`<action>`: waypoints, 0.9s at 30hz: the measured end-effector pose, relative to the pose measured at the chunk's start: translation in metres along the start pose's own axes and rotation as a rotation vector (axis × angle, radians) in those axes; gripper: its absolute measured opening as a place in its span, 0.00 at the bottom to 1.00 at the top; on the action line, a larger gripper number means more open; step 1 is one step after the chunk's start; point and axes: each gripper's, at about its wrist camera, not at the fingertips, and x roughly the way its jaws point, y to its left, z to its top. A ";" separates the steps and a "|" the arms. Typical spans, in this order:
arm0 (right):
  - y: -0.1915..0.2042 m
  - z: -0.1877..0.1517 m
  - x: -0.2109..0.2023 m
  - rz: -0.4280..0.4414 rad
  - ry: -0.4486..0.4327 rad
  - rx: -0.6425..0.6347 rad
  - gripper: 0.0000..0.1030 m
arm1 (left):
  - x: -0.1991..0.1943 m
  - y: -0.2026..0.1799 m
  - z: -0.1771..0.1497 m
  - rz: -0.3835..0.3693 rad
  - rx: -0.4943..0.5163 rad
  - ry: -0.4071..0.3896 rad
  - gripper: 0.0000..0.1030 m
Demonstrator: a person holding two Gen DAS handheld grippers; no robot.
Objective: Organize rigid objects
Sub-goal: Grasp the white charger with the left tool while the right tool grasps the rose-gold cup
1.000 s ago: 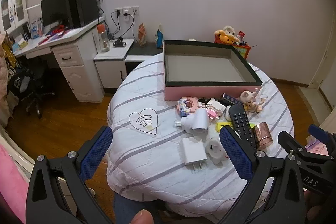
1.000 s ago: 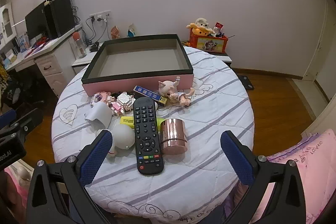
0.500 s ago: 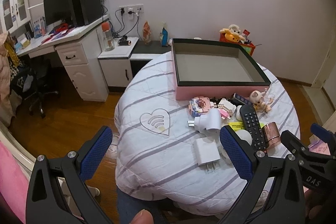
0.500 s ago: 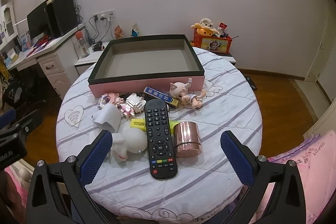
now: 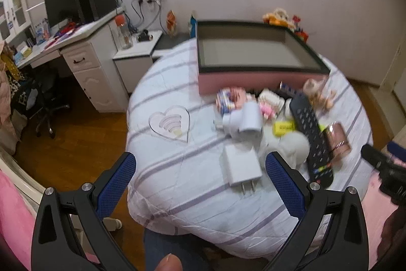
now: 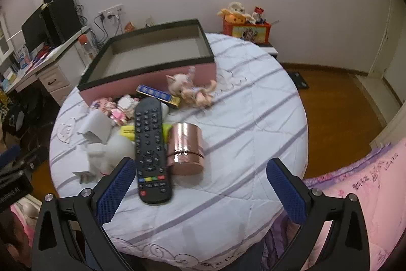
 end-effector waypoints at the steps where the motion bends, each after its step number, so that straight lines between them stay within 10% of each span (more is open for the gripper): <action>1: -0.001 0.000 0.003 0.004 0.002 -0.002 1.00 | 0.003 -0.001 -0.002 -0.003 0.004 0.006 1.00; 4: 0.000 0.000 0.011 0.019 0.000 -0.021 0.97 | 0.011 -0.001 -0.005 -0.016 0.014 0.017 1.00; 10: 0.006 0.005 0.046 0.047 0.078 -0.058 0.60 | 0.025 0.003 -0.003 -0.024 0.003 0.036 1.00; 27: 0.010 0.015 0.079 0.099 0.119 -0.077 0.47 | 0.074 -0.014 -0.010 -0.086 -0.034 0.124 1.00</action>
